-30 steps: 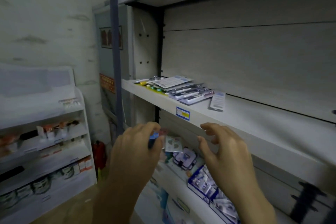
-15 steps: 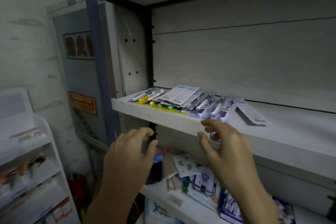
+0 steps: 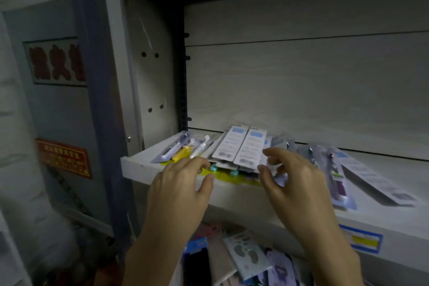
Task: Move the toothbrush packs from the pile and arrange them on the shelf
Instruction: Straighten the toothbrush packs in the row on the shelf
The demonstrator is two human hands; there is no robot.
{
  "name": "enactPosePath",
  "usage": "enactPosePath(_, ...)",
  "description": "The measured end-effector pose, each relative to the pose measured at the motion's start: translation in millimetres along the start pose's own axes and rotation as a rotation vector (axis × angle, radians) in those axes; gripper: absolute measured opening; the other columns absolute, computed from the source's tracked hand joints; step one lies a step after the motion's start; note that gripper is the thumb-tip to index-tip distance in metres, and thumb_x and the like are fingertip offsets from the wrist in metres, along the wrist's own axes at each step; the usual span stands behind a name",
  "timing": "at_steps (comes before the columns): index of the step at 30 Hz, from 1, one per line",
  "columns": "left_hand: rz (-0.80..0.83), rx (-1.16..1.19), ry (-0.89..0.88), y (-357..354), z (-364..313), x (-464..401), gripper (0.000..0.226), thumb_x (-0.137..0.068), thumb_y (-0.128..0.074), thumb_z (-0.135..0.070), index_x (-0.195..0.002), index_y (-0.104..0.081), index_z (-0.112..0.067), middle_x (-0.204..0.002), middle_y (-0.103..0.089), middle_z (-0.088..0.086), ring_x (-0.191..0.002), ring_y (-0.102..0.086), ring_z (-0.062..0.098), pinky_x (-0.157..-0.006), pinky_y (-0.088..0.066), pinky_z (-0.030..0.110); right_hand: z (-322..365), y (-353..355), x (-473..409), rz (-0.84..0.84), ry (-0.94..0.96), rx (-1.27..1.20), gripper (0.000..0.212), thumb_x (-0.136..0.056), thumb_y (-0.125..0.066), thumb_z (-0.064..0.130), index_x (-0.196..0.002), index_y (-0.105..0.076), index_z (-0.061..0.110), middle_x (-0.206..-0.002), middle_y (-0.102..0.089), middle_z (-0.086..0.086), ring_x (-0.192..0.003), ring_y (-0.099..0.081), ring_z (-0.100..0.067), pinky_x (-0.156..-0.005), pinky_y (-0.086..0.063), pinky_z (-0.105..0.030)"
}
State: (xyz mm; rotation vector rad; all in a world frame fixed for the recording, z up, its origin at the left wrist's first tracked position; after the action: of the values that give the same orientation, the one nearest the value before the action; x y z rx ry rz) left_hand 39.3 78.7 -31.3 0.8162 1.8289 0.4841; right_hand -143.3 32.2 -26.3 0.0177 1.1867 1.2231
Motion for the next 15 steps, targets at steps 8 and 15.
enactPosePath(8, 0.117, 0.094, -0.173, -44.7, 5.8, -67.1, 0.027, -0.09, -0.055, -0.041, -0.117, -0.056, -0.037, -0.118, -0.057, -0.017, -0.108, -0.048, 0.003, -0.086, -0.036, 0.017, 4.0, -46.0, -41.6, 0.231, -0.062, 0.305, 0.048, -0.087, -0.058, 0.047, -0.133, -0.044, 0.039, -0.139, -0.046, 0.011, -0.128, -0.04, -0.013, -0.105, -0.035, -0.035)
enactPosePath(15, 0.281, 0.162, -0.338, -73.0, 17.7, -97.1, 0.025, -0.09, -0.055, -0.039, -0.115, -0.054, -0.037, -0.122, -0.054, -0.019, -0.11, -0.05, 0.004, -0.092, -0.043, 0.026, 7.4, -70.6, -55.1, 0.248, -0.175, 0.415, 0.048, -0.086, -0.056, 0.052, -0.131, -0.046, 0.036, -0.125, -0.059, 0.01, -0.112, -0.055, -0.015, -0.097, -0.04, -0.034)
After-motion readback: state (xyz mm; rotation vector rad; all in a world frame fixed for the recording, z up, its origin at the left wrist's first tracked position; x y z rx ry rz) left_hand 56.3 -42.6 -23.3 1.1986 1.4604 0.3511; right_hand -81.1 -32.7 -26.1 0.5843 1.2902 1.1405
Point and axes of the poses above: each hand's wrist, its own x-axis away from the middle knuckle, its own y-axis out of the back of the hand, z = x × y, the point moved 6 cm from there along -x, towards the middle knuckle
